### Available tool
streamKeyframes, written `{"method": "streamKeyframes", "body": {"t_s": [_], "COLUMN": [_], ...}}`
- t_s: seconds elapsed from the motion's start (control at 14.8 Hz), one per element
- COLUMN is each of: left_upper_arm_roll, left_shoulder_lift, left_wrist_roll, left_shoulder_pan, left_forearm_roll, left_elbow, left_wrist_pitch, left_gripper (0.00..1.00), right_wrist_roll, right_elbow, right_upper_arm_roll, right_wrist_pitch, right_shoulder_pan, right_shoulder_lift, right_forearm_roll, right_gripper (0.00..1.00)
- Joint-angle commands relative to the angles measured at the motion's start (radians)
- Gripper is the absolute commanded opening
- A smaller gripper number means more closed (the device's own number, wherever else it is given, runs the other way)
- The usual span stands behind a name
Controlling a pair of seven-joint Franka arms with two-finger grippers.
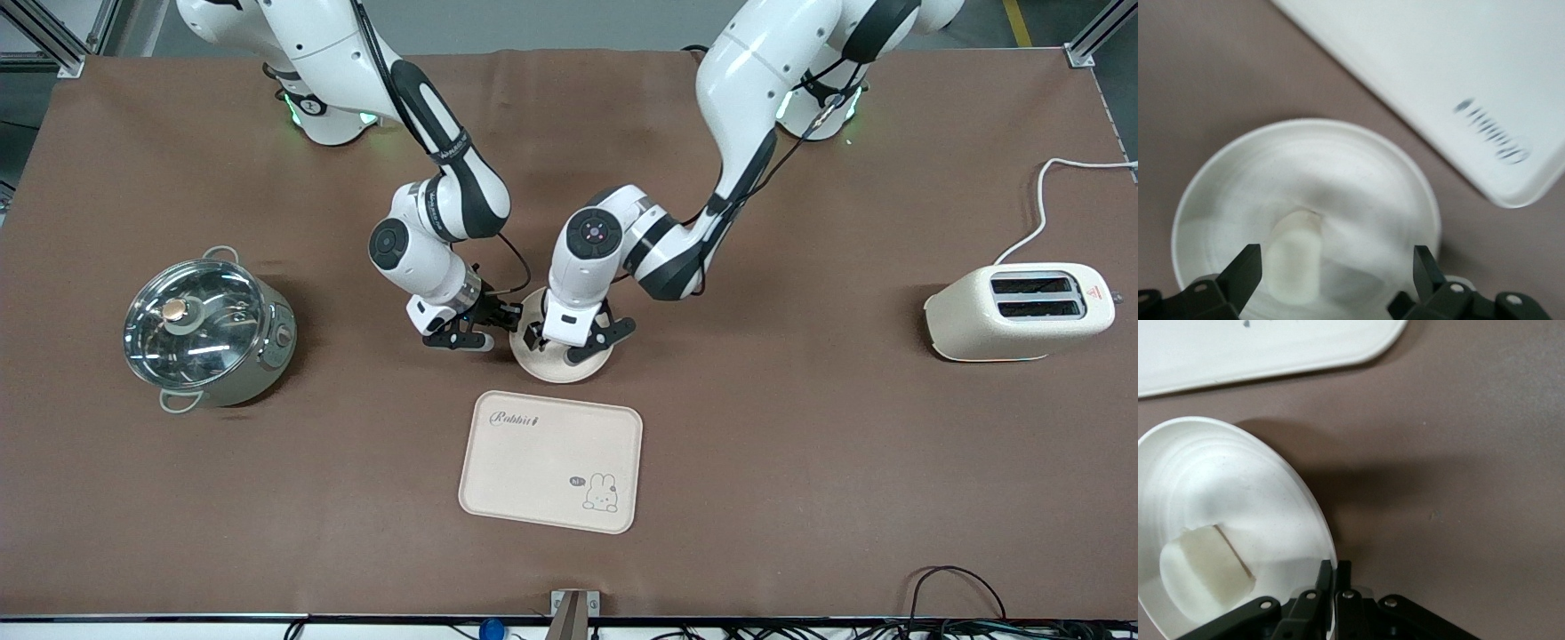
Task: Place bun in plate and plate on tray
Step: 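Carry the plate onto the tray with the right gripper while the left withdraws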
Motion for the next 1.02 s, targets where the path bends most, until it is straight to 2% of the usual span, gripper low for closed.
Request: {"method": "streamKeyframes", "body": {"t_s": [0.0,0.14,0.27,0.41,0.54,0.75,0.95], "left_upper_arm_roll": [0.009,0.006,0.008,0.006,0.005,0.005,0.005], "left_shoulder_lift": [-0.154,-0.243,-0.329,-0.409,-0.491,-0.594,-0.676], "left_wrist_roll": [0.028,0.133,0.32,0.49,0.697,0.944,1.1], "left_shoulder_pan": [0.072,0.179,0.268,0.366,0.452,0.554,0.629], "left_forearm_roll": [0.021,0.061,0.064,0.066,0.061,0.05,0.049], "left_elbow": [-0.025,-0.025,-0.023,-0.023,-0.025,-0.025,-0.025], "left_wrist_pitch": [-0.083,-0.17,-0.274,-0.383,-0.492,-0.633,-0.762], "left_gripper": [1.0,1.0,1.0,1.0,1.0,1.0,1.0], "right_wrist_roll": [0.004,0.004,0.006,0.012,0.014,0.058,0.121], "right_elbow": [0.003,0.055,0.177,0.358,0.568,0.782,0.938], "right_upper_arm_roll": [-0.016,-0.039,-0.096,-0.124,-0.125,-0.125,-0.125], "right_wrist_pitch": [-0.047,-0.1,-0.215,-0.368,-0.493,-0.516,-0.524], "right_shoulder_pan": [0.006,-0.008,-0.017,-0.063,-0.135,-0.184,-0.204], "right_shoulder_lift": [-0.067,-0.07,-0.05,0.039,0.16,0.347,0.477], "right_forearm_roll": [0.008,-0.016,-0.12,-0.161,-0.188,-0.202,-0.2], "right_gripper": [0.0,0.0,0.0,0.0,0.0,0.0,0.0]}}
